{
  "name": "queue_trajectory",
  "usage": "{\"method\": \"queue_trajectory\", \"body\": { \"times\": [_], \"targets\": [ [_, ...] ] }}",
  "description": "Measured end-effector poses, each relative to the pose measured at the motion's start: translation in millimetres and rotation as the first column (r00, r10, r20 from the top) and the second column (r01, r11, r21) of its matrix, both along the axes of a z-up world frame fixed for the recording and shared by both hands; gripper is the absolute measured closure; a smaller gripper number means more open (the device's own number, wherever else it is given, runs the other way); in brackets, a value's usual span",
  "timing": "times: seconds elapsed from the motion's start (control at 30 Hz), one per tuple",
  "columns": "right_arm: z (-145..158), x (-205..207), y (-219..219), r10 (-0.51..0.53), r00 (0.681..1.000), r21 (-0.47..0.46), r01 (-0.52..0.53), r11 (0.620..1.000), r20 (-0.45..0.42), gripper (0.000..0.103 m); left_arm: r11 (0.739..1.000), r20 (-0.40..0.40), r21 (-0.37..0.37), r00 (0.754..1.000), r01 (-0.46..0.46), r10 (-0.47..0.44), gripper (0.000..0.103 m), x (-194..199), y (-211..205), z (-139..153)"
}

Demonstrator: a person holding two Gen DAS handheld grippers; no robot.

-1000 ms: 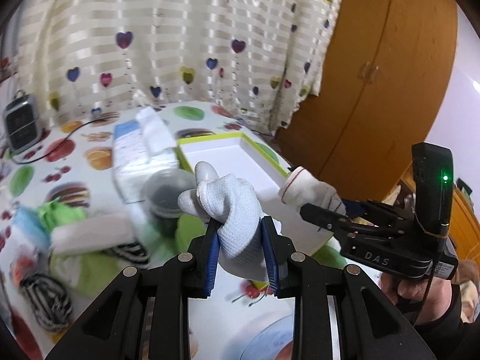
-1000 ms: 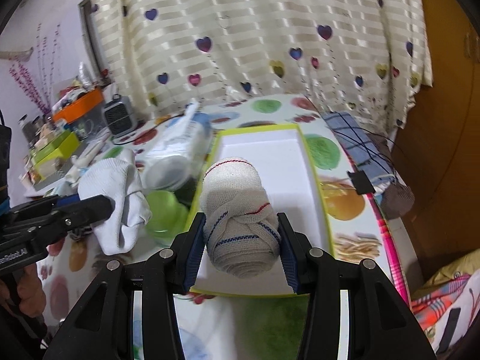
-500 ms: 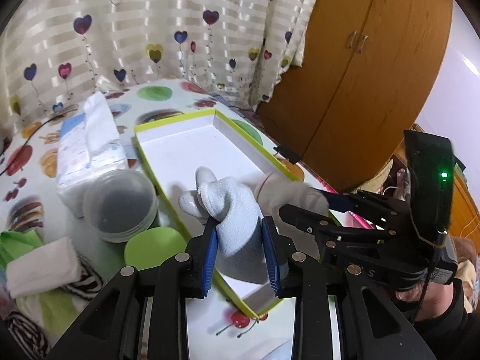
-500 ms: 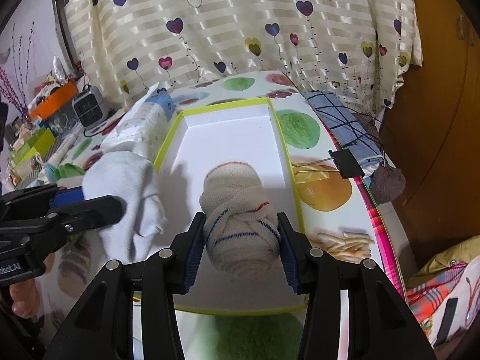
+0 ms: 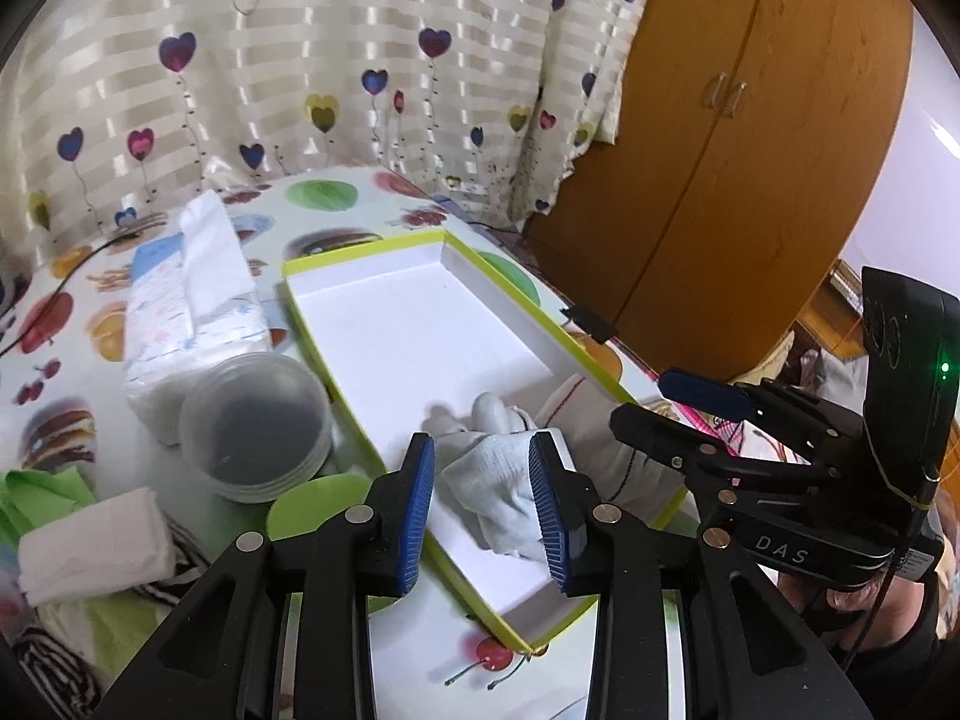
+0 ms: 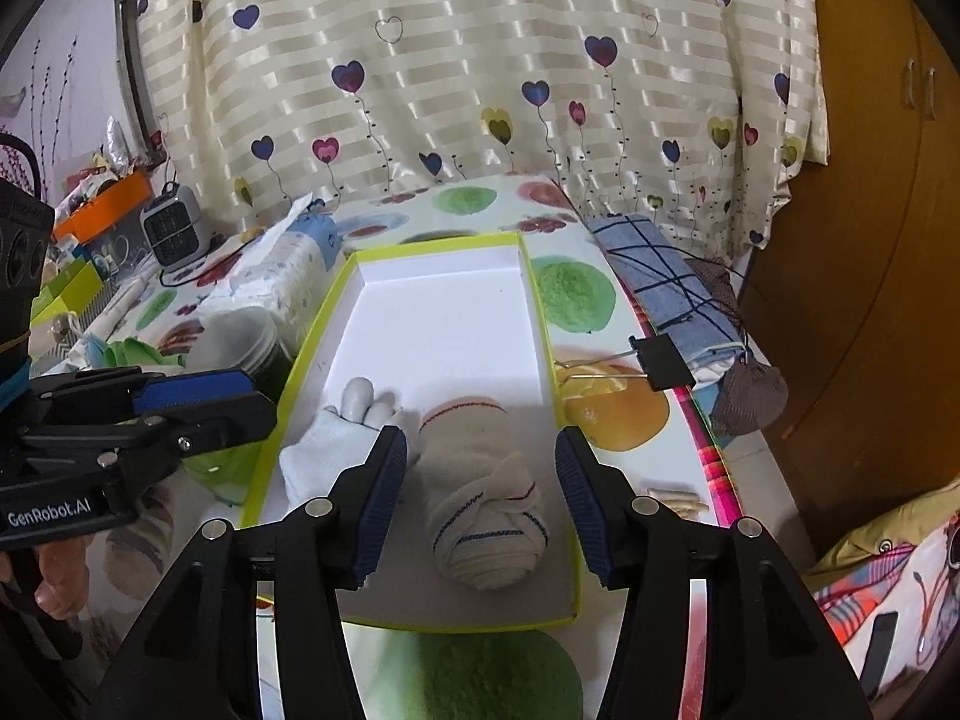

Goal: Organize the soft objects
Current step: 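Lower both socks into the box and open both grippers, then withdraw both grippers from the box back toward the pile of cloths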

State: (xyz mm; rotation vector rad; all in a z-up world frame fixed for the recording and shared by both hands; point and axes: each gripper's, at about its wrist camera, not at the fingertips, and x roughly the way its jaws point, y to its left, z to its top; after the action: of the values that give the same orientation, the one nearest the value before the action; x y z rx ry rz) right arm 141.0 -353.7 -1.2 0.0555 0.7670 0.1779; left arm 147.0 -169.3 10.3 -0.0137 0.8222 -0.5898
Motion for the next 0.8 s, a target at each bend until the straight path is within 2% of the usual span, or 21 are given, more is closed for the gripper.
{"method": "queue_trajectory", "body": {
  "times": [0.3,0.8],
  "targets": [
    [10.1,-12.4,6.4,0.008,1.000,0.006,-0.008,1.000,0.014,0.050,1.000,0.028,-0.014,0.999,-0.022,0.022,0.072,-25.3,10.8,11.2],
    [34.4,-42.2,34.2,0.104,0.992,0.009,-0.105,0.994,0.073,0.050,0.995,0.054,-0.039,0.994,-0.096,0.098,0.072,-64.0,41.0,24.4]
  ]
}}
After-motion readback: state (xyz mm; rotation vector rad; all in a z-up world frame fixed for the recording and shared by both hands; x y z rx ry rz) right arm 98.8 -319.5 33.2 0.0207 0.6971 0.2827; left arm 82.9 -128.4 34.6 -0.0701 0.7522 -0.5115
